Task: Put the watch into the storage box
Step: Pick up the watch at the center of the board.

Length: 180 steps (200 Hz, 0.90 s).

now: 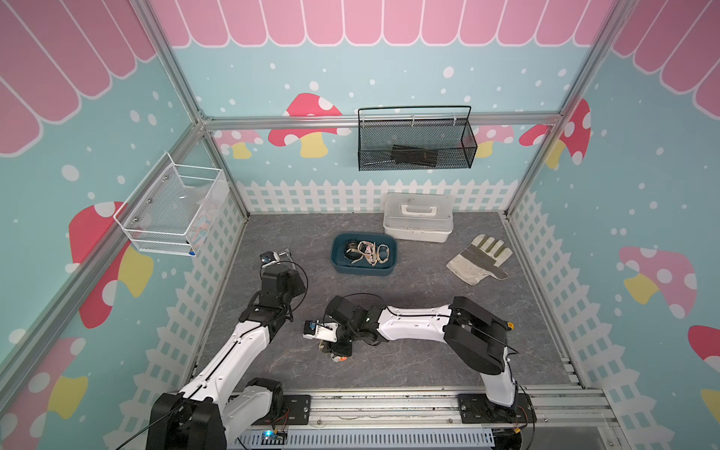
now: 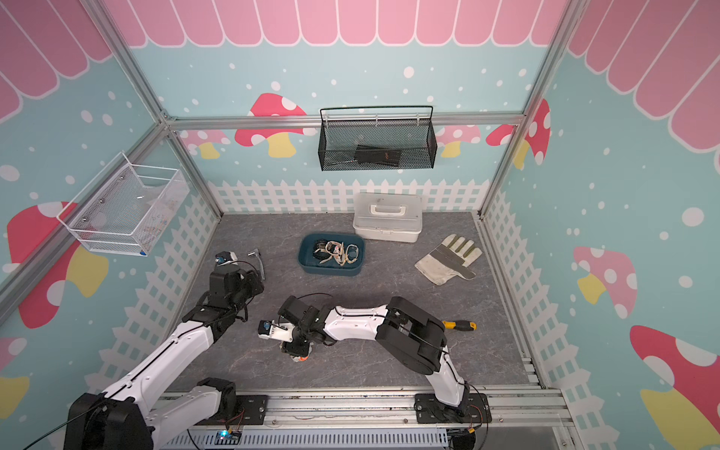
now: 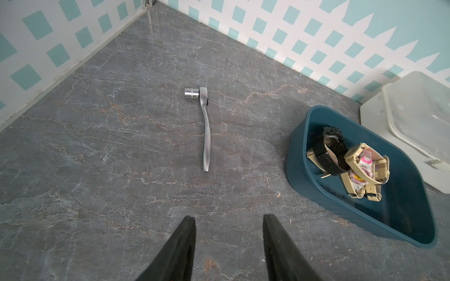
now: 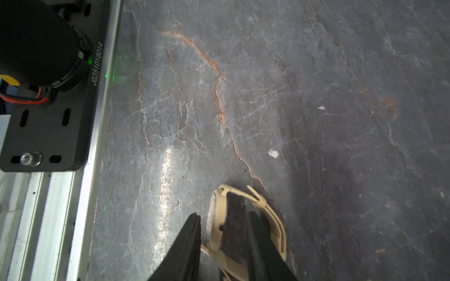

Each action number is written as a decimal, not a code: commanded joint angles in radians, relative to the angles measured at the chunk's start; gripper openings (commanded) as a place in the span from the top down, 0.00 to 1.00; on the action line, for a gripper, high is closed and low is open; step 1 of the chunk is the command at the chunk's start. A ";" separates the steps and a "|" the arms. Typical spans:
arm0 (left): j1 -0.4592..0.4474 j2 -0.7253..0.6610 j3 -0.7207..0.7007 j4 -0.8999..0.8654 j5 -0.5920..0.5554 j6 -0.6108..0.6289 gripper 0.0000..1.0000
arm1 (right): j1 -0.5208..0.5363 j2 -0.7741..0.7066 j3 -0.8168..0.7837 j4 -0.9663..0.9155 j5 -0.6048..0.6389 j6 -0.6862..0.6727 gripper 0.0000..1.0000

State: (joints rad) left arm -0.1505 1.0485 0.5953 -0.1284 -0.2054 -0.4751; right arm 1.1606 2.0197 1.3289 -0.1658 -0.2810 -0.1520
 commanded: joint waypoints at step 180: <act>0.005 -0.034 -0.025 0.028 0.028 0.010 0.52 | 0.011 -0.079 -0.048 0.042 0.096 -0.033 0.99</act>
State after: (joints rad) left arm -0.1505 1.0355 0.5869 -0.1127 -0.1860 -0.4717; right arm 1.1671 2.0411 1.3228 -0.1665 -0.2424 -0.1577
